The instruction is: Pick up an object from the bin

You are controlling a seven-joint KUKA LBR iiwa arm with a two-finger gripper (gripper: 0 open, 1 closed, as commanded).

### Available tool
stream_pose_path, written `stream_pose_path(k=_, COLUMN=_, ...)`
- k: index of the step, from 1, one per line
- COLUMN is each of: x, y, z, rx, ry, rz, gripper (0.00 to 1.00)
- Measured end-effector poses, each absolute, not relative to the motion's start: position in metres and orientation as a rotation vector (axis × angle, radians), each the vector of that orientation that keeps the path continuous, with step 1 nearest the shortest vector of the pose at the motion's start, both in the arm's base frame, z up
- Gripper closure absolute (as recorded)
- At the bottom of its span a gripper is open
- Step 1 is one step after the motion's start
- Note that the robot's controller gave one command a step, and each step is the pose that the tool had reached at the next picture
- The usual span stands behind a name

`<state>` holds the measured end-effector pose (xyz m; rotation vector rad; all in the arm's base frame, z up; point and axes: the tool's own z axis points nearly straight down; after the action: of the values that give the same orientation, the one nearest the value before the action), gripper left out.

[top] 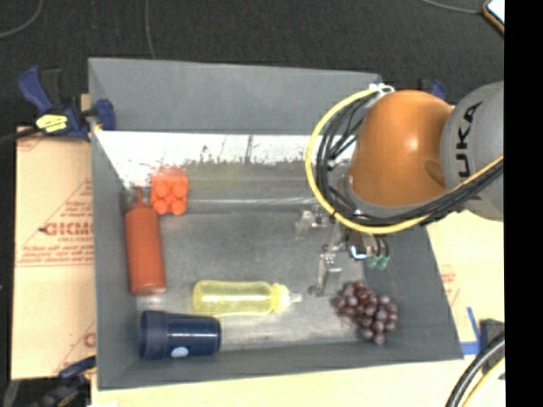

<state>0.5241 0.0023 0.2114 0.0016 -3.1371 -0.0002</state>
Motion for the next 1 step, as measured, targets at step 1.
stream_pose_path(k=1, x=0.5258, y=0.0024, z=0.2153, rx=0.002, ry=-3.145, rz=0.000, gripper=0.00)
